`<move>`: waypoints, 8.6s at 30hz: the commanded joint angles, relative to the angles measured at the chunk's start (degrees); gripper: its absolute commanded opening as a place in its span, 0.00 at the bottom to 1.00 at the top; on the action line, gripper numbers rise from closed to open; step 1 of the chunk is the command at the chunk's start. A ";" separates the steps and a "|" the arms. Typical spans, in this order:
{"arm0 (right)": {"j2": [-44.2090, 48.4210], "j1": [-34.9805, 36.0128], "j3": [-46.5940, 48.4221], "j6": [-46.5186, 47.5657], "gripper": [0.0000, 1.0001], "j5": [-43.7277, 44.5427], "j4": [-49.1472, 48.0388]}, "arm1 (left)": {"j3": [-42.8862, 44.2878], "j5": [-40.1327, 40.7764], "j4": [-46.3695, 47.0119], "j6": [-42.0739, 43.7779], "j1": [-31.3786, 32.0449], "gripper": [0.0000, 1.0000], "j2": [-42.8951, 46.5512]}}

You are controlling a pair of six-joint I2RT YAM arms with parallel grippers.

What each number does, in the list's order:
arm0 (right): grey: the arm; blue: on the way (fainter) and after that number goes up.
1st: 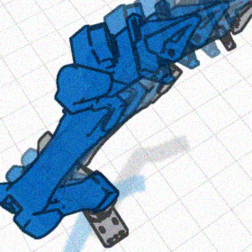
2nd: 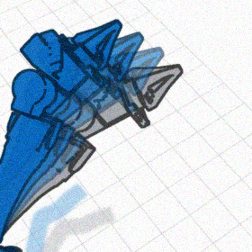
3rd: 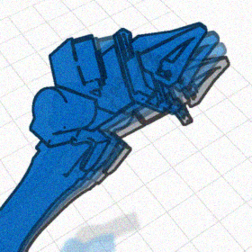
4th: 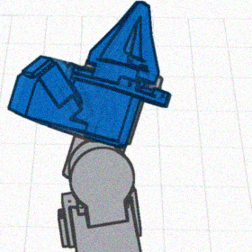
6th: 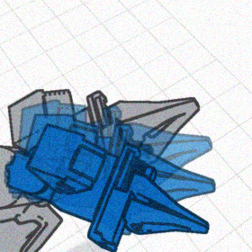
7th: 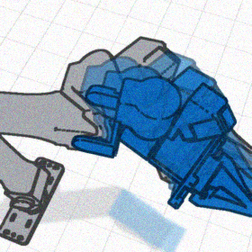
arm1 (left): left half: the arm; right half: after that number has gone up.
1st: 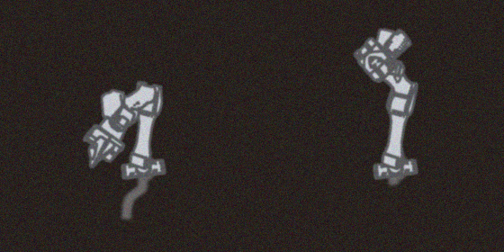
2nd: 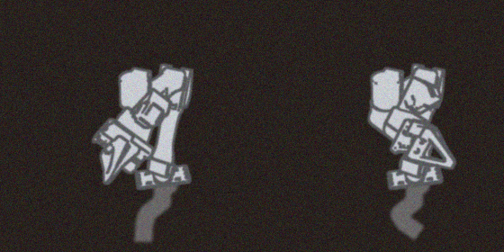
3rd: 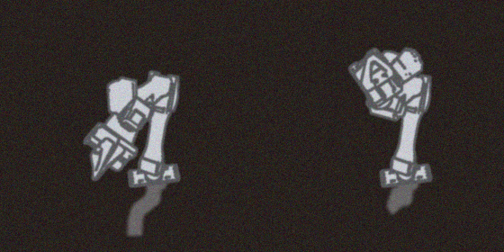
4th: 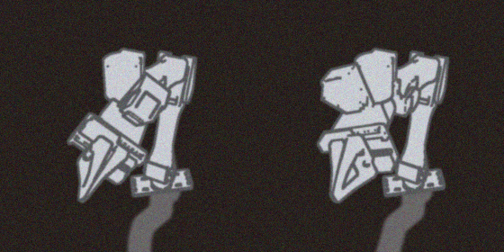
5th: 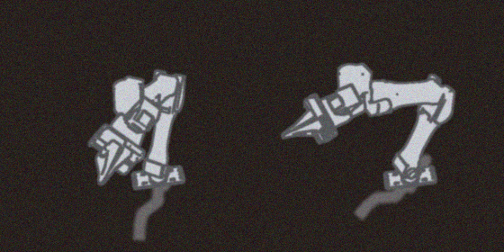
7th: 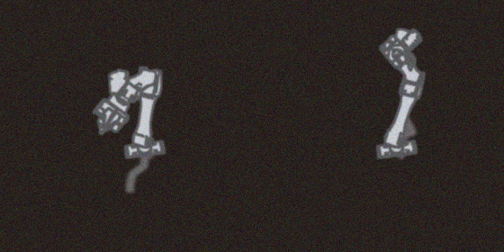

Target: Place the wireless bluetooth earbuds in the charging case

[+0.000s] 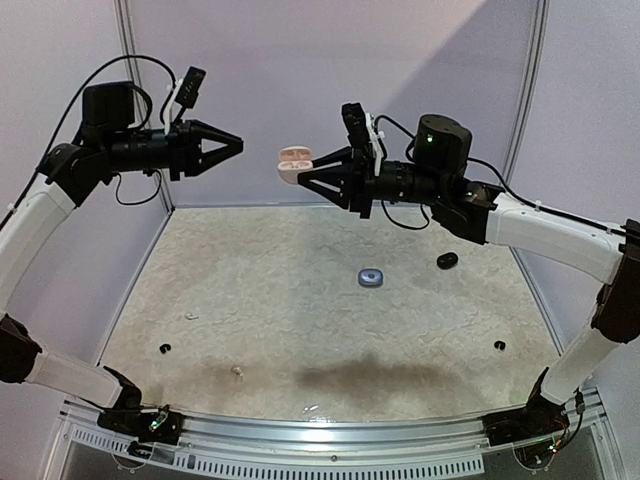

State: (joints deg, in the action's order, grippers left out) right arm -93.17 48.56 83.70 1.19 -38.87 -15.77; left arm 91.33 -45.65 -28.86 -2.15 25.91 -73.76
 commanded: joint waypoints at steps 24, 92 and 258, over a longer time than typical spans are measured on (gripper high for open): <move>4.85 -1.34 -9.38 -9.29 0.00 11.41 4.32 | -52.15 28.29 -25.75 74.14 13.45 0.66 1.66; 11.49 -1.60 -14.16 -7.15 0.00 18.12 8.38 | -21.17 21.37 -30.79 52.66 0.22 0.55 -29.44; -1.00 1.71 -0.73 2.48 0.07 -5.87 0.51 | 12.87 -25.14 2.45 -10.81 8.08 0.12 -13.45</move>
State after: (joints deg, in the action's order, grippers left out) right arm -94.37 49.04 81.25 2.59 -44.21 -14.63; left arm 108.71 -68.95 -39.09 -3.92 33.10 -88.90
